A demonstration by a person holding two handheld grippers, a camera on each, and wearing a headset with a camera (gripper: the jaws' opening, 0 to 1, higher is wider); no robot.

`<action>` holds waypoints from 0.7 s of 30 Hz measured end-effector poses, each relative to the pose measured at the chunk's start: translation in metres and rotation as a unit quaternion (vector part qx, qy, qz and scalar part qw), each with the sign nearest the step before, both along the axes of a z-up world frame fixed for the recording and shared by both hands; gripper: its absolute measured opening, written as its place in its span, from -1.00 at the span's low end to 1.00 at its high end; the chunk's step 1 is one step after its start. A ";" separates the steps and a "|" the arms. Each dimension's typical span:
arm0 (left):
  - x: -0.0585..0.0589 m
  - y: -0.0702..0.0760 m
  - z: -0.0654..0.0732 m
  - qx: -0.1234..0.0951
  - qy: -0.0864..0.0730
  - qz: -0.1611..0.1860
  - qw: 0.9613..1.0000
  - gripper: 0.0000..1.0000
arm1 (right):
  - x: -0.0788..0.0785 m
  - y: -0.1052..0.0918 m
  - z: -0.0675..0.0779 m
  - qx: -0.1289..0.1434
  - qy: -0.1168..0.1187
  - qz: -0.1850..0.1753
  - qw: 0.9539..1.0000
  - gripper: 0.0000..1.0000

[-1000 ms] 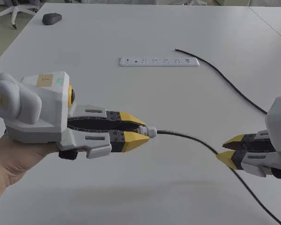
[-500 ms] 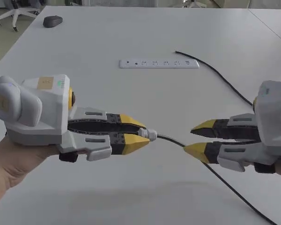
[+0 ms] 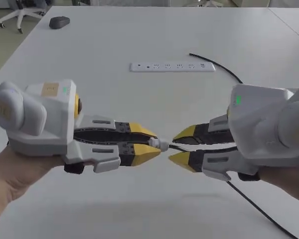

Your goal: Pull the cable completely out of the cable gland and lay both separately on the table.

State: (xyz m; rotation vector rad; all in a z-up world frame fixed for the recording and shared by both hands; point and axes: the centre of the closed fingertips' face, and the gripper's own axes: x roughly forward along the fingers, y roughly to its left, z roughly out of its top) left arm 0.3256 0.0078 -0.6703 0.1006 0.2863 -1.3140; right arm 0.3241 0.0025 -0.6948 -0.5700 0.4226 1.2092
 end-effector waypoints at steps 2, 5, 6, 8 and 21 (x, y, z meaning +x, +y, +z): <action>0.000 0.000 0.000 0.000 0.002 -0.001 1.000 -0.71 | 0.000 0.000 0.000 -0.002 0.000 0.002 1.000 -0.84; -0.001 -0.001 -0.001 0.000 0.003 -0.003 1.000 -0.71 | 0.002 -0.001 -0.001 -0.005 -0.003 0.000 1.000 -0.91; -0.001 -0.001 -0.002 0.000 0.004 -0.004 1.000 -0.71 | 0.003 -0.002 -0.001 -0.007 -0.006 0.000 1.000 -0.96; 0.000 -0.002 -0.002 -0.001 0.004 -0.004 1.000 -0.71 | 0.004 -0.003 -0.001 -0.010 -0.015 0.004 1.000 -0.98; 0.005 0.006 -0.004 -0.003 0.008 0.004 1.000 -0.71 | 0.007 -0.016 -0.009 -0.028 -0.002 -0.016 0.999 -1.00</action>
